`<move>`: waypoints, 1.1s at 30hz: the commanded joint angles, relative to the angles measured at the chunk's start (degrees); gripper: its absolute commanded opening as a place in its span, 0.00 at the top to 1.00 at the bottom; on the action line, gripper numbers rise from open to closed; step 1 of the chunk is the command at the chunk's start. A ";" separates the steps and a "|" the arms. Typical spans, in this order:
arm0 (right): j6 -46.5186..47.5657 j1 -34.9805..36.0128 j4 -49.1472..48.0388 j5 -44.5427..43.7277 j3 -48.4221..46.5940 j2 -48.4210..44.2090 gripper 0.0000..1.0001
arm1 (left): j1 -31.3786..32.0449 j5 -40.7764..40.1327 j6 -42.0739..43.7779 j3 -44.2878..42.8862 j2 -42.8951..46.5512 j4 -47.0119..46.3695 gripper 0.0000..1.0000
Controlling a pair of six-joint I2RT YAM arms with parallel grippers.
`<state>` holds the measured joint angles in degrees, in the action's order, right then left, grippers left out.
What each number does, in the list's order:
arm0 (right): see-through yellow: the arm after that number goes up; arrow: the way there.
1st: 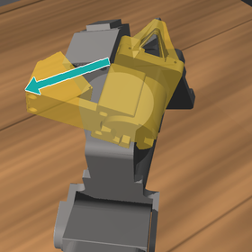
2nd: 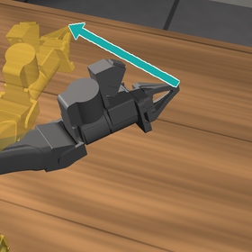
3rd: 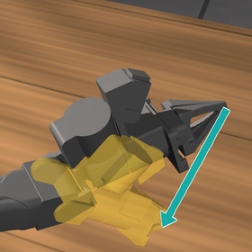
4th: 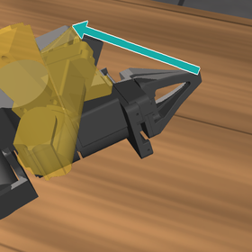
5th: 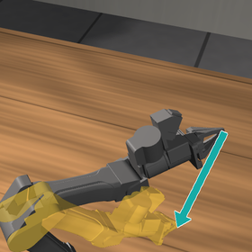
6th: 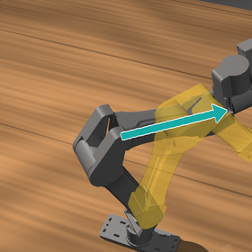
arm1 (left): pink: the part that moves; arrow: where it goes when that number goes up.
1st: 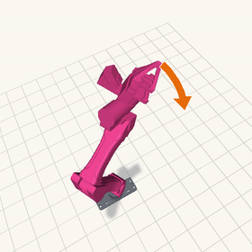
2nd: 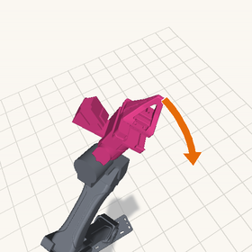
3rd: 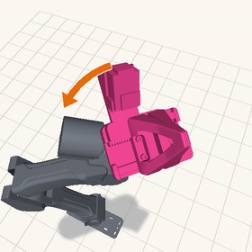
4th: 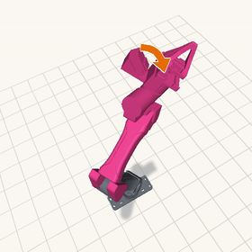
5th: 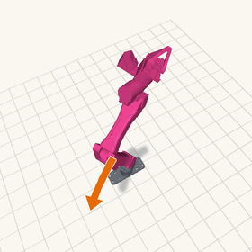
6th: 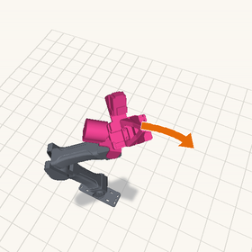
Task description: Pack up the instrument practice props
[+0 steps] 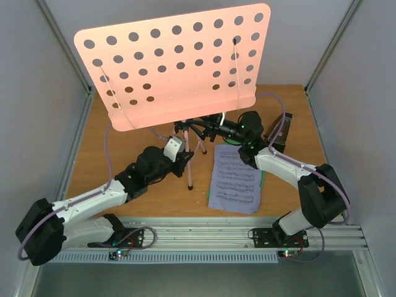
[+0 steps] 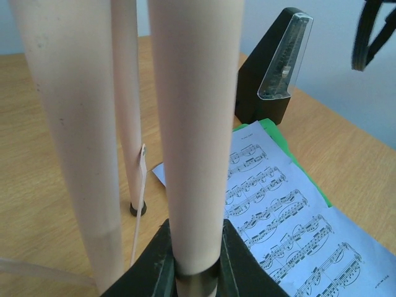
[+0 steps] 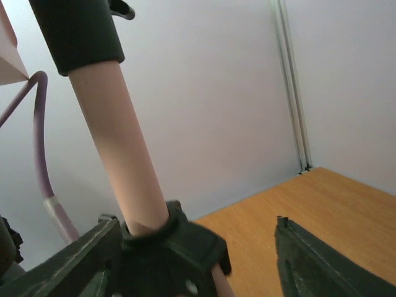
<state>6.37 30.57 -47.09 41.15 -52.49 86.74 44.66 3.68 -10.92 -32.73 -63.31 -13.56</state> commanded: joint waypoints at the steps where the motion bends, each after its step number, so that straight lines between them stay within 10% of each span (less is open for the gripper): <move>1: 1.11 -0.19 -3.09 -4.31 4.42 -4.28 0.27 | 0.01 -2.46 -0.16 0.18 4.24 -8.03 1.00; 15: -4.91 -10.57 3.72 -17.83 27.25 -26.11 0.06 | -0.06 -0.24 -2.58 5.63 8.21 -9.27 1.00; 25: -4.60 -18.31 47.79 -24.60 12.00 -46.49 0.09 | -0.29 1.36 -4.54 7.41 13.22 -4.47 1.00; 33: -4.14 -19.14 59.01 -16.89 -0.82 -49.91 0.24 | -0.37 4.24 -4.44 6.92 15.92 -0.02 1.00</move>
<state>1.87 11.62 2.70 20.29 -49.01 35.97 44.47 5.61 -11.14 -24.93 -50.26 -10.41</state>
